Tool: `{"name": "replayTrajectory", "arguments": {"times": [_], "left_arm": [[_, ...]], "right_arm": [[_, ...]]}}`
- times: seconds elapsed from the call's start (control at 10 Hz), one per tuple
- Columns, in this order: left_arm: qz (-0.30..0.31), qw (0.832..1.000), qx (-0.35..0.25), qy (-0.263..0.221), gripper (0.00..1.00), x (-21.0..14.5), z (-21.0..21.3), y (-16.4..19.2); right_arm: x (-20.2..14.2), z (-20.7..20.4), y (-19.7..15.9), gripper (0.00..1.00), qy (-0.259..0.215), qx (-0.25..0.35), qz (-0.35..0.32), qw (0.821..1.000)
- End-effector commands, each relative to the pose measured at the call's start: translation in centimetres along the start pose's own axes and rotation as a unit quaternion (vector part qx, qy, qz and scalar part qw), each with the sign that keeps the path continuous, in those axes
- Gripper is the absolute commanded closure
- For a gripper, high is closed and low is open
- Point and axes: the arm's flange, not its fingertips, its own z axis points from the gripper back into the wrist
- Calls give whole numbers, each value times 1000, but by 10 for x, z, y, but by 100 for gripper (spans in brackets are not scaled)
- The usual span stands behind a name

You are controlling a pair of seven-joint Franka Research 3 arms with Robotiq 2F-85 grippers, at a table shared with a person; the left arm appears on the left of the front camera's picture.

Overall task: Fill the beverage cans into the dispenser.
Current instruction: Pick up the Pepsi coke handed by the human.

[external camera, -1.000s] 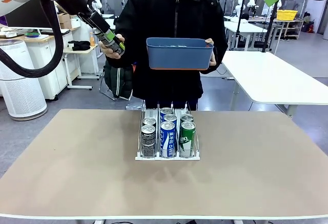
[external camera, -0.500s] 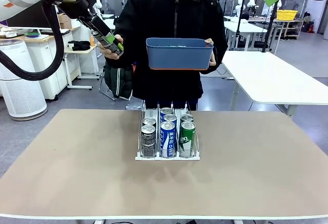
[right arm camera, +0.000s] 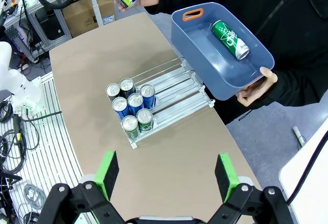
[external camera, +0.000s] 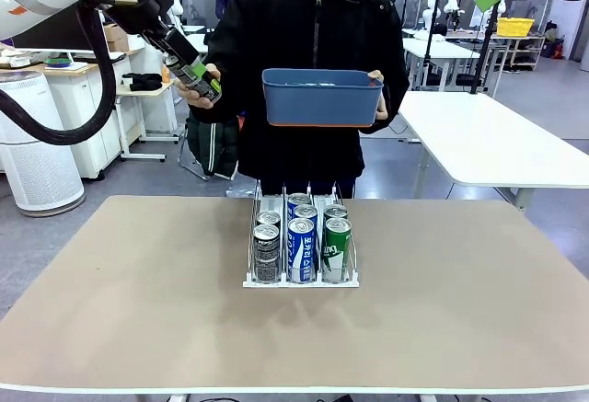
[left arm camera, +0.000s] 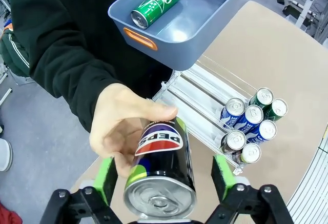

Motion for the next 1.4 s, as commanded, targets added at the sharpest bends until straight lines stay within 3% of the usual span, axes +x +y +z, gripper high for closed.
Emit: {"name": "replayTrajectory", "arguments": {"times": [0.0, 0.8, 1.0, 1.1, 1.2, 1.3], "left_arm": [[2, 1000, 4, -6, 20, 0, 2, 0], [17, 1000, 26, 3, 100, -5, 7, -3], [22, 999, 30, 10, 100, -5, 8, -2], [24, 999, 32, 13, 63, -5, 8, -3], [30, 999, 30, 3, 63, -5, 10, -4], [30, 999, 18, 2, 83, -3, 9, -3]], "right_arm": [[0, -1, 0, 0, -3, 4, -1, 1000], [0, -1, 0, 0, -3, 4, -1, 1000], [0, -1, 0, 0, -3, 4, -1, 1000], [0, -1, 0, 0, -3, 4, -1, 1000], [0, -1, 0, 0, -3, 4, -1, 1000], [0, -1, 0, 0, -3, 4, -1, 1000]]}}
